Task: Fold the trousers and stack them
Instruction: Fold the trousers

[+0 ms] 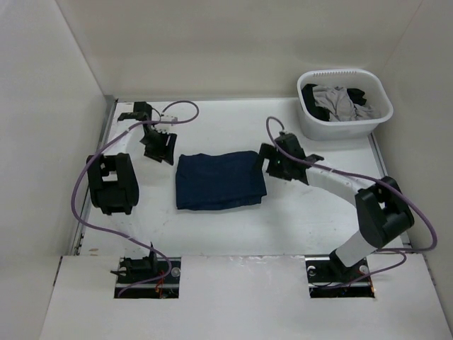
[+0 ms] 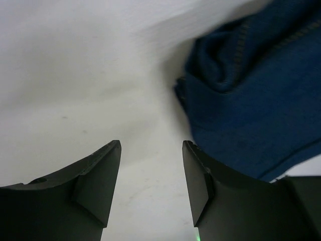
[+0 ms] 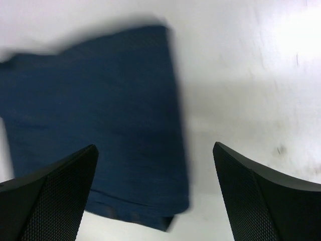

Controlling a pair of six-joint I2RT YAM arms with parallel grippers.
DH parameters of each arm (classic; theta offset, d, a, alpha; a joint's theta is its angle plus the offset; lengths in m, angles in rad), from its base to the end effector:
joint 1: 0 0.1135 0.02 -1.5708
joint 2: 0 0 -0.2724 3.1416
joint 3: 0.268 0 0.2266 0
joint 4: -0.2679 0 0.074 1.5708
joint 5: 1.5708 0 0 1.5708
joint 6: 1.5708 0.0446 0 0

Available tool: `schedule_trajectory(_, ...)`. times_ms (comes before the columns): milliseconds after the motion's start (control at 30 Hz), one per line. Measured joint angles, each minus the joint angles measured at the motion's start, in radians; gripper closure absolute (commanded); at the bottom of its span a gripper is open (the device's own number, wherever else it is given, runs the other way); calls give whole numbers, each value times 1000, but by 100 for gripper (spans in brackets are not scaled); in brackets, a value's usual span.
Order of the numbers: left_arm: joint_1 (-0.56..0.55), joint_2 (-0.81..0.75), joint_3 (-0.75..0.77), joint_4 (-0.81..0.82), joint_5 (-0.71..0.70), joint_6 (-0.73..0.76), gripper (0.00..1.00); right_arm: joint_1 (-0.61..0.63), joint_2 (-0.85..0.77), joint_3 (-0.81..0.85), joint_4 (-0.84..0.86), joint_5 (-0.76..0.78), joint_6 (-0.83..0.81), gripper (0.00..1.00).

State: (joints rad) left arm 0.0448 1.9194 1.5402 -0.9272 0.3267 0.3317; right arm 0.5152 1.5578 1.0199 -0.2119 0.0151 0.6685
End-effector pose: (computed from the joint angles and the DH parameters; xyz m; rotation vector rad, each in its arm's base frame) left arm 0.3689 0.0022 0.2322 0.4607 2.7600 -0.3833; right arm 0.2802 0.1579 0.2446 0.1910 2.3845 0.5659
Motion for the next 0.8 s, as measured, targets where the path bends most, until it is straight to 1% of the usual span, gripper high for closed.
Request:
schedule_trajectory(100, -59, -20, -47, 5, 19, -9, 50, 11, 52, -127, 17, -37, 29, 0)
schedule_trajectory(133, -76, -19, -65, 11, 23, -13, 50, 14, 56, -152, 48, -59, 44, 6)
schedule_trajectory(167, -89, -19, -84, 16, 23, -16, 50, 16, 45, -155, 79, -82, 54, 16)
schedule_trajectory(200, -100, -19, -102, 18, 23, -19, 50, 18, 45, -161, 124, -108, 68, 24)
schedule_trajectory(267, -113, -19, -127, 19, 21, -26, 50, 23, 55, -187, 190, -155, 95, 51)
schedule_trajectory(300, -117, -18, -134, 21, 20, -28, 50, 24, 57, -209, 217, -172, 110, 68)
schedule_trajectory(333, -120, -18, -141, 24, 18, -30, 50, 24, 57, -239, 241, -190, 128, 82)
schedule_trajectory(367, -121, -18, -149, 30, 18, -31, 51, 23, 53, -271, 262, -203, 147, 91)
schedule_trajectory(400, -124, -18, -157, 33, 17, -31, 51, 21, 45, -306, 282, -215, 168, 97)
schedule_trajectory(433, -124, -18, -166, 37, 16, -31, 51, 16, 30, -338, 298, -227, 183, 100)
schedule_trajectory(600, -125, -19, -217, 39, 19, -32, 51, -37, -125, -455, 301, -260, 211, 100)
schedule_trajectory(767, -134, -45, -220, 26, 37, -36, 51, -122, -245, -491, 246, -278, 173, 95)
schedule_trajectory(800, -136, -58, -220, 22, 44, -37, 51, -140, -255, -491, 231, -282, 160, 92)
